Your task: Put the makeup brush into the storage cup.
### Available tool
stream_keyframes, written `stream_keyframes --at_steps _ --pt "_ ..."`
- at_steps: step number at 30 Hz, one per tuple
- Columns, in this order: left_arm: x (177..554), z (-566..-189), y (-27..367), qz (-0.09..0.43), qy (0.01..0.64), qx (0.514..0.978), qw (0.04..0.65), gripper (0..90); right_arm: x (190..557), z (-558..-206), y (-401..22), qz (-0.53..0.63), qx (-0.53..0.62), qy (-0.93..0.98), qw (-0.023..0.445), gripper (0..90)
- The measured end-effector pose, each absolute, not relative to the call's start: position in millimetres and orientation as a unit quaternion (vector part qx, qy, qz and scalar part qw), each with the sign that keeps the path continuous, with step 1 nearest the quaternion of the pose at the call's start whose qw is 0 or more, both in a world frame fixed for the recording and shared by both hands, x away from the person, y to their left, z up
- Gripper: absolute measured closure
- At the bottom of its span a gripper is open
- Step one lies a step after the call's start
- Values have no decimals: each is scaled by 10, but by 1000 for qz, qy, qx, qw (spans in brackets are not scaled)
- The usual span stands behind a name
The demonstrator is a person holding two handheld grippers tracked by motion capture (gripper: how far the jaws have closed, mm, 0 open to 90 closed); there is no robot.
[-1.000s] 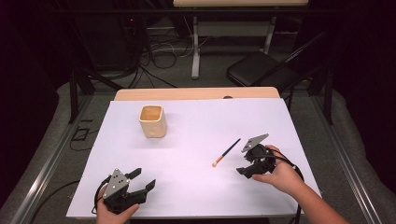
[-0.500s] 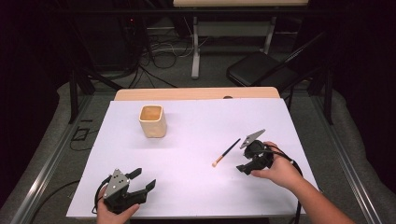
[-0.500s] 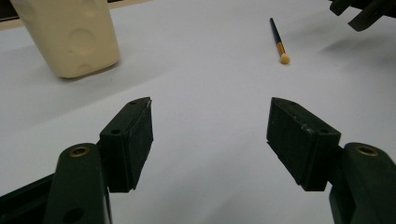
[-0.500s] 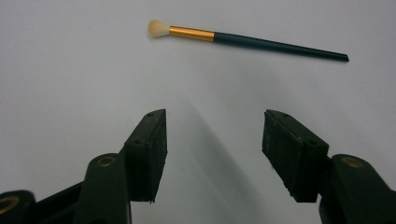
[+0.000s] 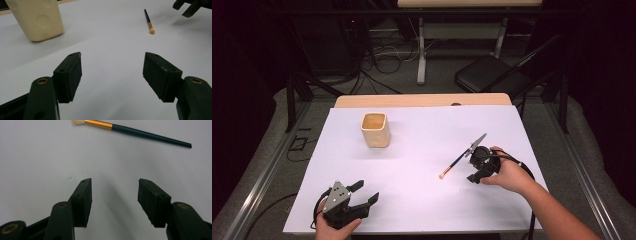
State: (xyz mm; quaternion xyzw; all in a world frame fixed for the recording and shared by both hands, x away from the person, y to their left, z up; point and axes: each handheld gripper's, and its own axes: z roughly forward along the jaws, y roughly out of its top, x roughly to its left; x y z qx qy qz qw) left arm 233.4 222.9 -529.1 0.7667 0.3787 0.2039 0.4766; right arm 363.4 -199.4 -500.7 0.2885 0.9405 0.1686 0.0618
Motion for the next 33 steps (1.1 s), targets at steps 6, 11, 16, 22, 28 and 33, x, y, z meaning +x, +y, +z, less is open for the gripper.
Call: stream_keyframes --at_steps 6,11,16,22,28,33 --pt "2334 -5290 2230 204 378 768 475 317 3707 -5024 -1950 149 277 948 55 455" --pt "2335 -5291 2229 203 378 768 475 317 3761 -5025 -1921 141 277 949 50 458" --pt "2337 -5293 2227 202 378 768 475 317 3806 -5020 -1890 120 263 956 56 464" --pt "2339 -5295 2225 202 378 769 475 317 3849 -4997 -1859 119 259 957 52 466" --pt "2344 -5296 2225 201 377 770 473 317 3892 -4972 -1822 100 236 965 59 467" --pt "2346 -5299 2221 199 378 770 474 317 3946 -4943 -1768 94 213 971 61 466"
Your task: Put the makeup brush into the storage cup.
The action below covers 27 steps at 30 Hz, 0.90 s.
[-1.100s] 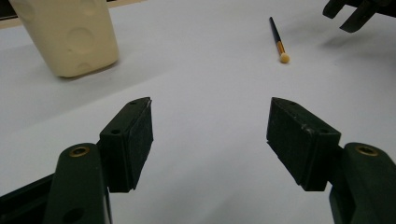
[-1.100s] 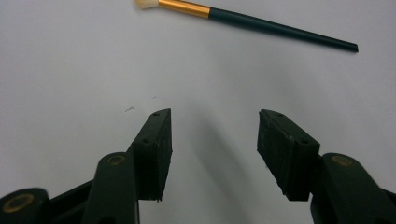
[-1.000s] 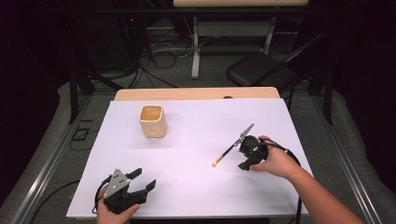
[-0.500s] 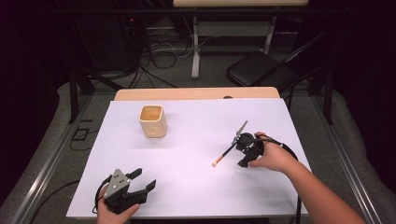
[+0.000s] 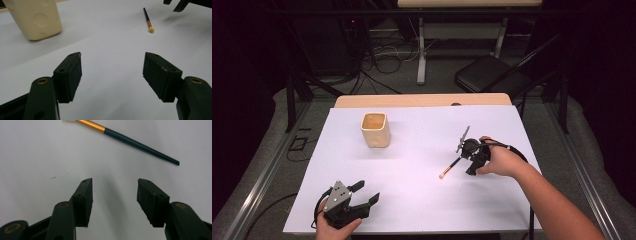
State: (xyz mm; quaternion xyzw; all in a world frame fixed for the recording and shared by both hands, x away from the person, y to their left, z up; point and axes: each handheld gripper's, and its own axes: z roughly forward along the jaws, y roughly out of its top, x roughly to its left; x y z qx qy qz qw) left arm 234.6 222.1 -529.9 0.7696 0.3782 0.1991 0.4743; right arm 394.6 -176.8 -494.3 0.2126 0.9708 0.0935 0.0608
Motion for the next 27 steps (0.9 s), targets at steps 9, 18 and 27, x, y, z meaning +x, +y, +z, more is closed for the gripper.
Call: stream_keyframes --at_steps 9,18,27 --pt "2346 -5299 2226 198 377 770 474 317 4012 -4948 -1692 75 190 977 61 468" --pt "2351 -5302 2223 196 378 770 475 317 4046 -4963 -1670 71 166 981 68 492" --pt "2351 -5301 2215 196 375 773 472 317 4079 -4908 -1631 64 153 983 75 490"
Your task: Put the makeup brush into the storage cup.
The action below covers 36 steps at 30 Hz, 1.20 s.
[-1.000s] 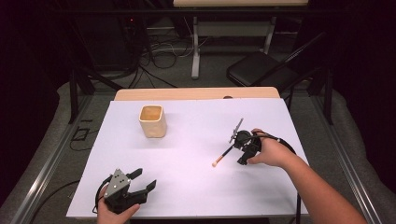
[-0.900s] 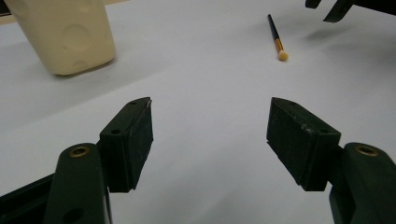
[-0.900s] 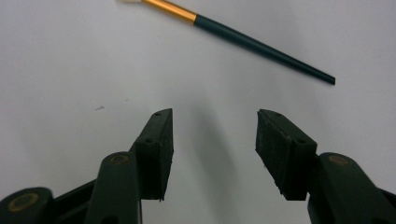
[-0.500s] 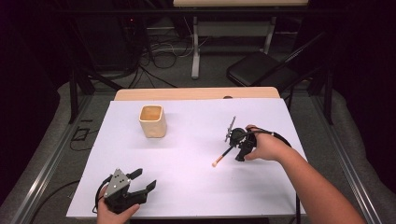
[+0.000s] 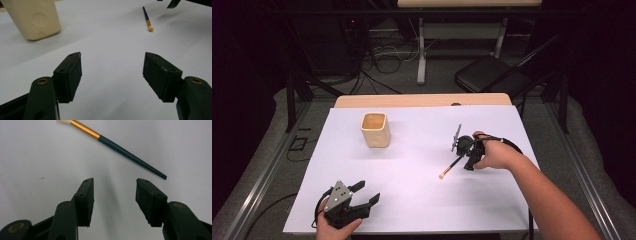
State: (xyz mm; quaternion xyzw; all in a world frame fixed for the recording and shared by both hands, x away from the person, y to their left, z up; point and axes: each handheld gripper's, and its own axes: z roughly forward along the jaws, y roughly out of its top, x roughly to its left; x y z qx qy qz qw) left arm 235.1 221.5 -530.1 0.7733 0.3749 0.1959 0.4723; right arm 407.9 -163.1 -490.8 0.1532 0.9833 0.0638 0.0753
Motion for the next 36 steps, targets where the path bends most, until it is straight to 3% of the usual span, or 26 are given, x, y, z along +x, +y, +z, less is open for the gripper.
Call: stream_keyframes --at_steps 10,36 --pt "2354 -5303 2211 195 374 774 472 317 4113 -4936 -1609 62 132 985 90 475" --pt "2354 -5305 2209 194 371 776 471 317 4146 -4985 -1440 48 100 990 83 540"
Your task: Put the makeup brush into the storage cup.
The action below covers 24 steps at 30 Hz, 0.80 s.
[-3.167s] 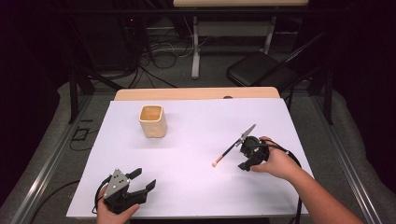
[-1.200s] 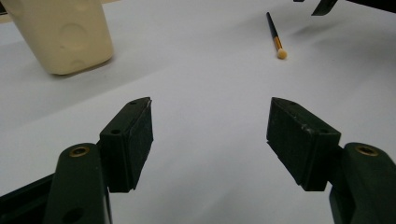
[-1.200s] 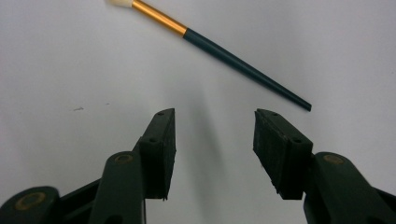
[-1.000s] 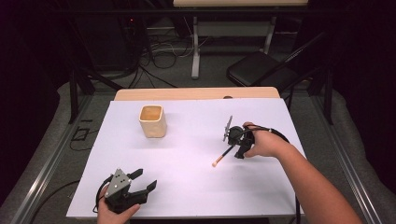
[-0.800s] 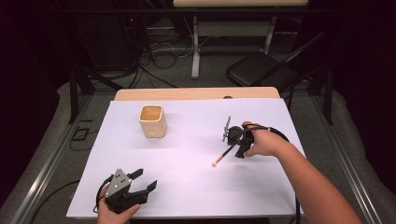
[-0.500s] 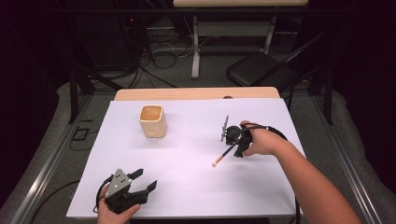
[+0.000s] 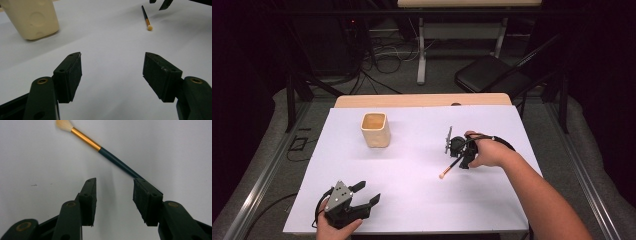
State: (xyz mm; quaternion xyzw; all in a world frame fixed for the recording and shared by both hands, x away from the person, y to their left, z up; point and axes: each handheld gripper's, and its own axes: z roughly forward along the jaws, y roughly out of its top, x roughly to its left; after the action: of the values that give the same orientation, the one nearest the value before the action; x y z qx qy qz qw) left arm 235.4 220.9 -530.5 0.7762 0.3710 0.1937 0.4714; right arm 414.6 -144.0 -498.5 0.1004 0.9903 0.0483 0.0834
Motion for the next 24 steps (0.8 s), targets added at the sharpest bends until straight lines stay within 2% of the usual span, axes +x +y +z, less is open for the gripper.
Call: stream_keyframes --at_steps 24 --pt "2355 -5308 2211 193 370 777 471 317 4247 -5129 -1356 51 78 992 83 537"
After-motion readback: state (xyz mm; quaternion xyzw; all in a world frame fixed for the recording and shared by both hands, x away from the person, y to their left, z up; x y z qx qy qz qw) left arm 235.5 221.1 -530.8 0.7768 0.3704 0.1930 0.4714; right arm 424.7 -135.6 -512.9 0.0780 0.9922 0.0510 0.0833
